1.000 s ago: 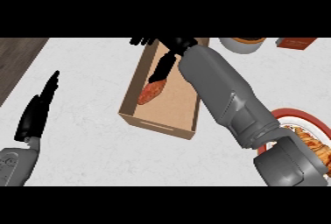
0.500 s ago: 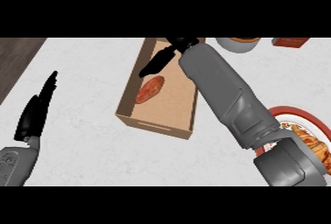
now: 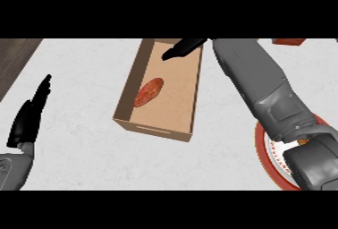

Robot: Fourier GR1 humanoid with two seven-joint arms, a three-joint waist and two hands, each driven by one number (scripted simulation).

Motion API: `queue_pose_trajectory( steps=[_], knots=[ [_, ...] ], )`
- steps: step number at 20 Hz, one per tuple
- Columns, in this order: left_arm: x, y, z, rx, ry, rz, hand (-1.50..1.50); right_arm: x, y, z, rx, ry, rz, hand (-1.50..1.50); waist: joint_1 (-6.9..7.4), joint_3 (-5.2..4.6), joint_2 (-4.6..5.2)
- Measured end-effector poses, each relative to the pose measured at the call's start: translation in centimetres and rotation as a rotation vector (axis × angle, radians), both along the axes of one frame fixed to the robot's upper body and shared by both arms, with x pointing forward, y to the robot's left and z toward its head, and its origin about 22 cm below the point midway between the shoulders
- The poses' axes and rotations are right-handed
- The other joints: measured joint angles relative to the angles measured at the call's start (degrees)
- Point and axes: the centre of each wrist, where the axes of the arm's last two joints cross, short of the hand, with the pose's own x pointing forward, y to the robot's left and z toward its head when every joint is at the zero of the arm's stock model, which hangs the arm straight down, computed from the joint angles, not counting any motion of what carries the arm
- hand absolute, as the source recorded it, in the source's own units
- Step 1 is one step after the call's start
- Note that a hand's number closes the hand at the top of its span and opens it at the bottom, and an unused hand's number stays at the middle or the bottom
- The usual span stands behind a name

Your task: Pick the sweet potato from the plate and place it in the cardboard box

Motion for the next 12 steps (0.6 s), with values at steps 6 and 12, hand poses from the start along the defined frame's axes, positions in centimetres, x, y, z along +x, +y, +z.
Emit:
queue_pose_trajectory(
  steps=[6,12],
  knots=[
    [0.0,-0.3,0.0,-0.006,-0.004,-0.001,0.0,0.9,-6.5,0.7,0.018,0.017,-0.063,-1.5,-0.16,0.05,0.2],
    [0.0,-0.3,0.3,-0.003,-0.011,-0.003,0.0,0.8,-13.0,1.3,0.004,0.0,-0.076,-1.5,0.34,-0.02,0.46]
  ],
)
